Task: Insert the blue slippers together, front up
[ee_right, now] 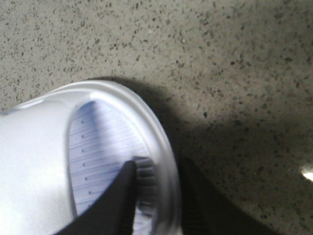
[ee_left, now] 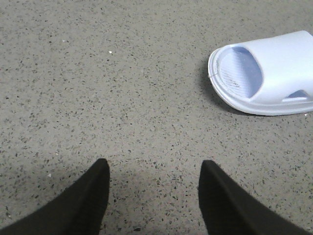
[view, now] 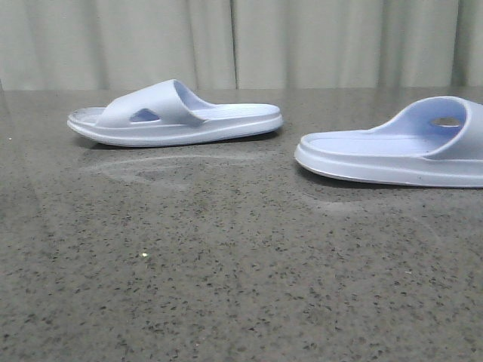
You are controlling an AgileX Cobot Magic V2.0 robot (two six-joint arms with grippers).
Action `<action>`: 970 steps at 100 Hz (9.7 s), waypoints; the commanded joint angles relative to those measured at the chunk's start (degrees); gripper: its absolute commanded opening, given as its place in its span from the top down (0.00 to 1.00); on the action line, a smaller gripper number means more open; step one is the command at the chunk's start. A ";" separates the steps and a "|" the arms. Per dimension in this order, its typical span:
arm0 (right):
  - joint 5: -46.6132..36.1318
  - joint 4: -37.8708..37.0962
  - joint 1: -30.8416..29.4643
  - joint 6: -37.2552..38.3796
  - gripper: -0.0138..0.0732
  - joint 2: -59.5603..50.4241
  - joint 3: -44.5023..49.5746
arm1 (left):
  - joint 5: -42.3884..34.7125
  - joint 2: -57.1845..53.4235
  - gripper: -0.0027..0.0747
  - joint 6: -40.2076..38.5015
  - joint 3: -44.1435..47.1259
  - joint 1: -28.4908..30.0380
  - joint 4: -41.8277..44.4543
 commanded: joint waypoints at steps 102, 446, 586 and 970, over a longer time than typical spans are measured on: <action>-1.36 2.88 -0.50 -0.98 0.96 -1.35 -1.76 | 10.75 31.37 0.68 21.00 -22.07 0.04 -32.18; 14.41 50.41 10.18 -25.53 0.96 9.56 -16.95 | 44.53 33.61 0.94 23.91 -32.78 6.11 -58.01; 24.15 48.40 13.57 -27.74 0.68 18.49 -20.22 | 44.53 40.93 0.73 28.14 -32.98 5.70 -53.65; -16.93 16.75 16.83 -14.92 0.93 -69.56 33.99 | -11.68 -48.71 0.95 16.83 21.19 -6.58 -15.60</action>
